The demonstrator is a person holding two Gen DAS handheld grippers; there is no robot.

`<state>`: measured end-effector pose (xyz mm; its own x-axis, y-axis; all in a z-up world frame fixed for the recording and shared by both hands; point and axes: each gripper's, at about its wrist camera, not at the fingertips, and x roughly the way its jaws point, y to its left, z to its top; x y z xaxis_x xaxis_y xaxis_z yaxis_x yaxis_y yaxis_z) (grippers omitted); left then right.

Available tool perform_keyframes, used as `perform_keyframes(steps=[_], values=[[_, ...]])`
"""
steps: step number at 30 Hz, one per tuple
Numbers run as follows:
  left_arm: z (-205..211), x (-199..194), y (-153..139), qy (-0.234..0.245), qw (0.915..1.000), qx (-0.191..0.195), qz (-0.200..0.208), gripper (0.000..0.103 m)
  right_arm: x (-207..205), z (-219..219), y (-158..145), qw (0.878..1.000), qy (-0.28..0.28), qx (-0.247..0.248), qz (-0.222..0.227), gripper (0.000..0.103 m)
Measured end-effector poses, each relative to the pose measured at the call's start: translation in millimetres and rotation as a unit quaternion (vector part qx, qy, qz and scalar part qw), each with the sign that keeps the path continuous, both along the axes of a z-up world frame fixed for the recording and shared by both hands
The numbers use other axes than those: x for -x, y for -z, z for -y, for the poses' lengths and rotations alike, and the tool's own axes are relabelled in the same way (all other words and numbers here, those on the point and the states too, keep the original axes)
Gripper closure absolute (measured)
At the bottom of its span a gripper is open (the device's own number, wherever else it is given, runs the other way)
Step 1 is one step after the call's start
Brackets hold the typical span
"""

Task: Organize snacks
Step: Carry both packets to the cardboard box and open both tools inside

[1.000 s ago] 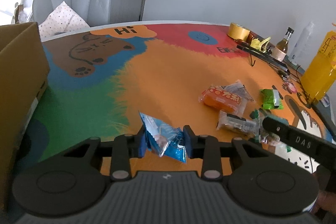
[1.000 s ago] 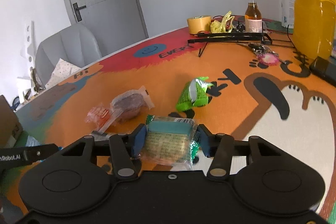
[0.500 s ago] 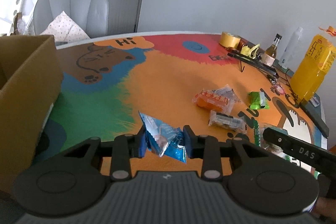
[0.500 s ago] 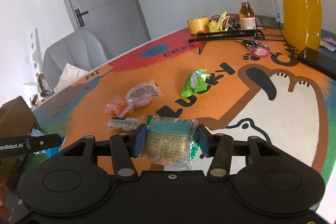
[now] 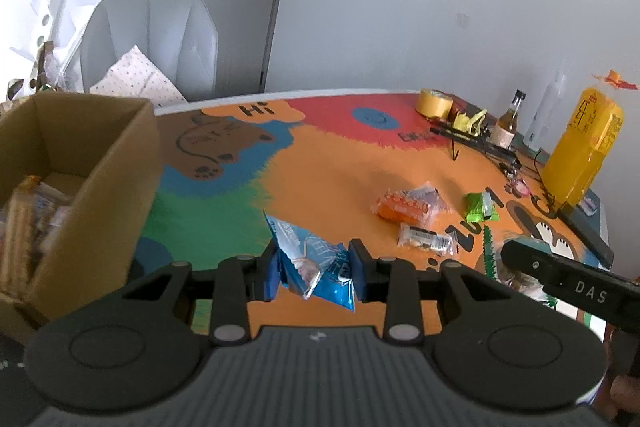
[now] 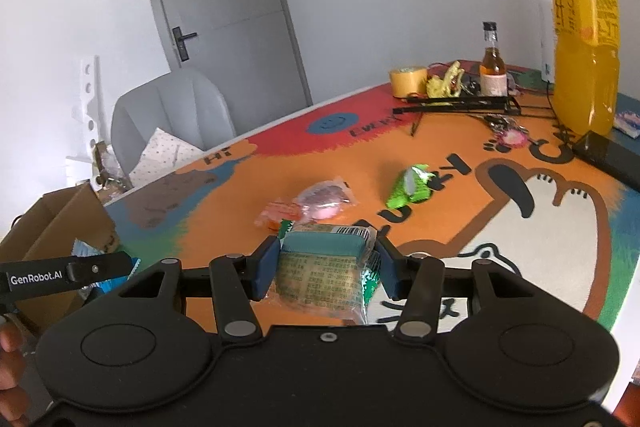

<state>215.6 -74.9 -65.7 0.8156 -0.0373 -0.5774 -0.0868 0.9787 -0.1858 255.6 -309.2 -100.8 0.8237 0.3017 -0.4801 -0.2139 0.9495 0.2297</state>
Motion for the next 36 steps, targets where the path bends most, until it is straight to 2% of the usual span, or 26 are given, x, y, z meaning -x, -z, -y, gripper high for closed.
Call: perform_keyframes(steps=[18, 36], values=[[-57, 36, -30, -0.048, 0.9983, -0.005, 0.032, 0.069, 11, -55, -25, 0.998, -0.057, -0.001, 0.027, 0.054], [-140, 67, -51, -0.126, 0.9908, -0.006, 0.051, 0.069, 13, -138, -51, 0.989, -0.135, 0.007, 0.056, 0.054]])
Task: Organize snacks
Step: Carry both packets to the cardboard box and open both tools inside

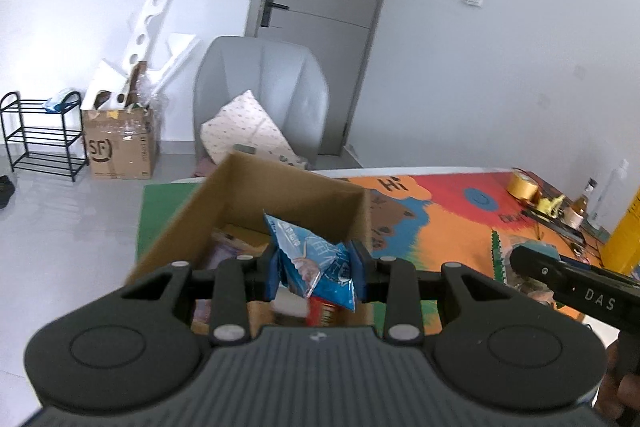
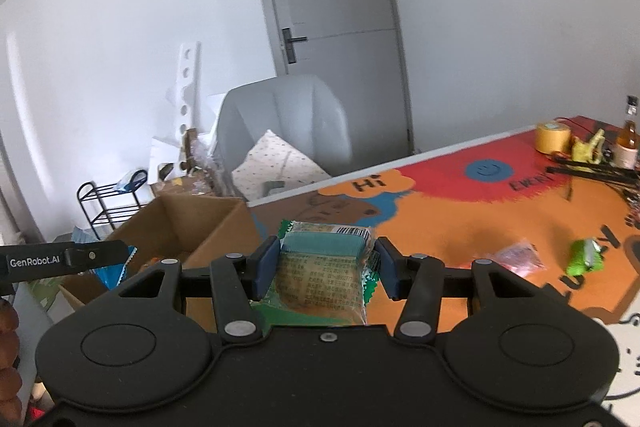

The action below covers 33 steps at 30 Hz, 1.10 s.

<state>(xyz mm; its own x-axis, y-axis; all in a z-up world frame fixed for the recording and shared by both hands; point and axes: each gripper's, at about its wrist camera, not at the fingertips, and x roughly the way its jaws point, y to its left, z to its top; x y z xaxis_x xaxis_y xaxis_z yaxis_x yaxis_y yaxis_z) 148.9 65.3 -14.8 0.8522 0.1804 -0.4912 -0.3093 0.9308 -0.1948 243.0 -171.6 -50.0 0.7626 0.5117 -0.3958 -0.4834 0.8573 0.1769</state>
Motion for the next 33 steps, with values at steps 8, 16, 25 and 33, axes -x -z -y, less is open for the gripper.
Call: perform_keyframes(steps=[8, 16, 25, 33], values=[[-25, 4, -5, -0.02, 0.9998, 0.001, 0.003, 0.069, -3, -32, -8, 0.999, -0.04, -0.004, -0.014, 0.054], [-40, -7, -6, -0.021, 0.9998, 0.003, 0.006, 0.069, -4, -58, -18, 0.998, -0.065, 0.001, -0.009, 0.053], [-55, -32, 0, -0.013, 0.9998, 0.014, 0.002, 0.069, -14, -82, -14, 0.997, -0.076, 0.009, -0.013, 0.053], [-61, -60, 8, -0.001, 0.9997, 0.025, 0.0, 0.069, -27, -98, -13, 0.996, -0.082, 0.01, -0.015, 0.053]])
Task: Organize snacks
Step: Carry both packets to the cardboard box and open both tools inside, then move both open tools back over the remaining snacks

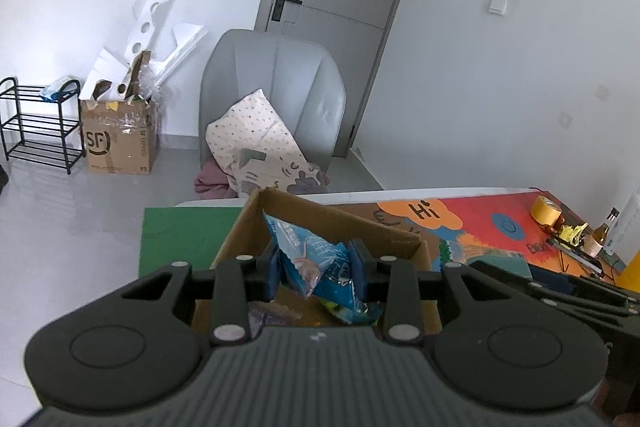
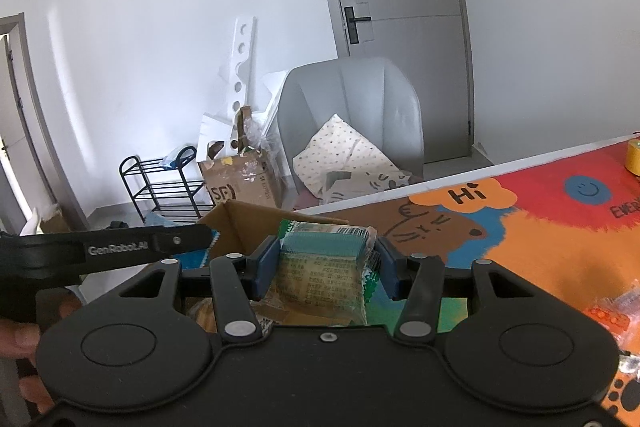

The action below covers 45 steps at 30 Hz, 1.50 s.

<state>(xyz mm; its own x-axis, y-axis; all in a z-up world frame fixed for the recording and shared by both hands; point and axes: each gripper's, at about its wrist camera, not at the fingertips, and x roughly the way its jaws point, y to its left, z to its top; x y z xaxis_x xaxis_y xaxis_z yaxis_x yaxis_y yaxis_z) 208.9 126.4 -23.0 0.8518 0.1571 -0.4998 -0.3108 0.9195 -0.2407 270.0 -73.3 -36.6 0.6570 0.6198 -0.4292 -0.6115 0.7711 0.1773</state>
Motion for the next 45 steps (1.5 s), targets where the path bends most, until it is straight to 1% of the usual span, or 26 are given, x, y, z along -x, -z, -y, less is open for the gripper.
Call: perform_keyframes(steps=[2, 4, 5, 14, 18, 20, 22, 25, 26, 28, 30, 32, 34, 38, 41, 45], values=[[-1, -5, 1, 0.001, 1.0, -0.004, 0.006, 0.063, -3, -2, 0, 1.0, 0.002, 0.0, 0.0, 0.053], [-3, -8, 4, -0.006, 1.0, -0.004, 0.004, 0.049, -6, -5, 2, 1.0, 0.001, 0.0, -0.002, 0.053], [-5, -8, 5, -0.009, 0.9999, -0.002, 0.004, 0.047, -8, -7, 2, 1.0, 0.001, 0.001, -0.004, 0.053], [-21, 13, 2, -0.036, 0.9993, 0.001, 0.007, 0.046, -15, -26, 5, 1.0, -0.016, 0.003, -0.012, 0.053], [-30, 23, -1, -0.051, 0.9987, 0.002, 0.005, 0.043, -15, -40, 3, 0.999, -0.028, 0.001, -0.015, 0.053], [-33, 27, -1, -0.057, 0.9984, 0.003, 0.003, 0.04, -15, -46, 1, 0.999, -0.041, 0.0, -0.015, 0.044], [-36, 31, -2, -0.063, 0.998, 0.006, 0.002, 0.03, -13, -47, -1, 0.999, -0.038, 0.002, -0.015, 0.03], [-38, 36, -4, -0.071, 0.9974, 0.005, 0.004, 0.021, -12, -41, -4, 0.999, -0.037, -0.008, -0.021, 0.029], [-38, 37, -4, -0.073, 0.9973, 0.004, 0.005, 0.02, -11, -38, -4, 0.999, -0.033, -0.008, -0.023, 0.028], [-36, 41, -5, -0.079, 0.9968, 0.006, 0.009, 0.015, -9, -32, -4, 0.999, -0.023, -0.006, -0.026, 0.026], [-33, 45, -5, -0.081, 0.9966, 0.007, 0.011, 0.012, -6, -24, -4, 0.999, -0.015, -0.003, -0.032, 0.023], [-30, 48, -4, -0.08, 0.9967, 0.007, 0.011, 0.011, -3, -15, -3, 0.999, -0.008, -0.001, -0.036, 0.022], [-26, 52, -2, -0.078, 0.9969, 0.008, 0.008, 0.01, 2, -6, -3, 0.999, 0.001, -0.001, -0.034, 0.018], [-14, 58, -1, -0.068, 0.9977, 0.002, -0.002, 0.01, 9, 15, -2, 0.999, 0.013, -0.008, -0.039, 0.016], [-1, 64, -3, -0.061, 0.9981, -0.011, -0.001, 0.004, 15, 28, -2, 0.999, 0.023, -0.012, -0.039, 0.014], [14, 69, -6, -0.049, 0.9985, -0.023, -0.003, 0.0, 23, 45, -2, 0.999, 0.03, -0.021, -0.038, 0.006]])
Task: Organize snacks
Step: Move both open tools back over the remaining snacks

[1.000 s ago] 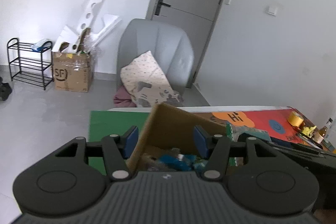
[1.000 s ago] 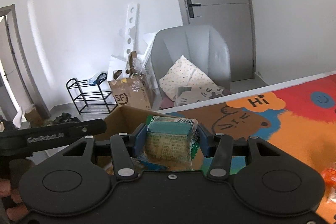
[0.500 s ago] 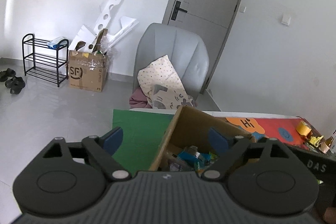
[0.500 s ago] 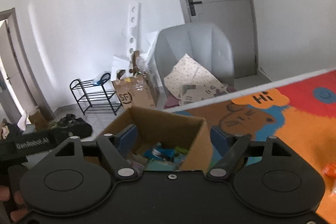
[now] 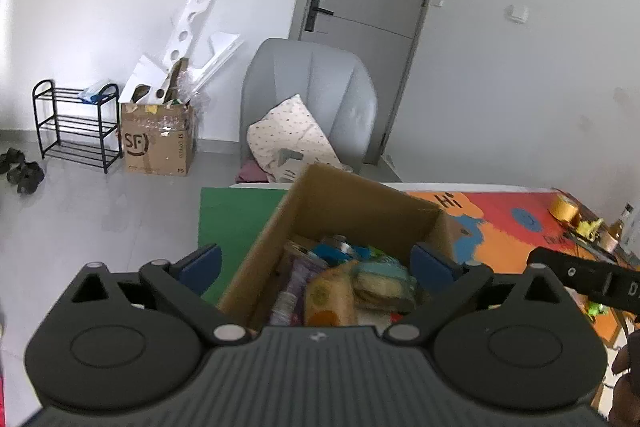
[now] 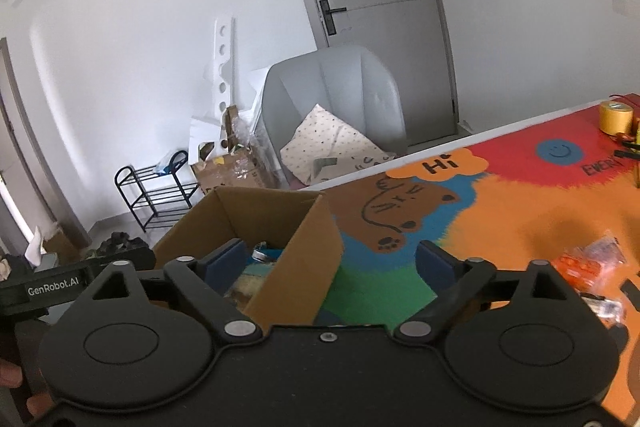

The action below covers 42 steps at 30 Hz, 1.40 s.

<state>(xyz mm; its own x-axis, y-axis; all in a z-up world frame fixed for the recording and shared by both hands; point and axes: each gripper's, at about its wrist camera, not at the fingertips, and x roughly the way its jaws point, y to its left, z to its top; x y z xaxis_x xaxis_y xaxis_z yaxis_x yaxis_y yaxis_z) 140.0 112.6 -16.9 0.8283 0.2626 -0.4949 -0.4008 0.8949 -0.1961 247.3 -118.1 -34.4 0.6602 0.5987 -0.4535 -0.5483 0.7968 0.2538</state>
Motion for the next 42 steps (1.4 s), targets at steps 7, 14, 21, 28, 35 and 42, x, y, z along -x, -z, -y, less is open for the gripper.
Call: perform_keyframes(steps=[7, 14, 21, 28, 35, 42], values=[[30, 5, -1, 0.03, 0.9995, -0.009, -0.006, 0.0, 10, 34, 1, 1.0, 0.021, -0.012, -0.002, 0.0], [60, 6, 1, 0.055, 0.9984, -0.01, -0.008, 0.0, 18, 68, 8, 0.999, 0.052, -0.016, -0.008, 0.0], [83, 4, 4, 0.079, 0.9968, 0.007, -0.004, 0.0, 28, 103, 11, 0.997, 0.075, -0.015, -0.007, 0.0], [104, -1, 3, 0.1, 0.995, 0.006, -0.001, 0.0, 34, 129, 16, 0.995, 0.095, -0.014, -0.003, 0.0], [125, -9, 2, 0.123, 0.9923, 0.004, 0.006, 0.001, 31, 150, 22, 0.994, 0.111, -0.022, -0.005, 0.003], [143, -24, 5, 0.144, 0.9896, -0.002, 0.001, 0.003, 22, 164, 31, 0.992, 0.123, -0.029, -0.014, 0.009]])
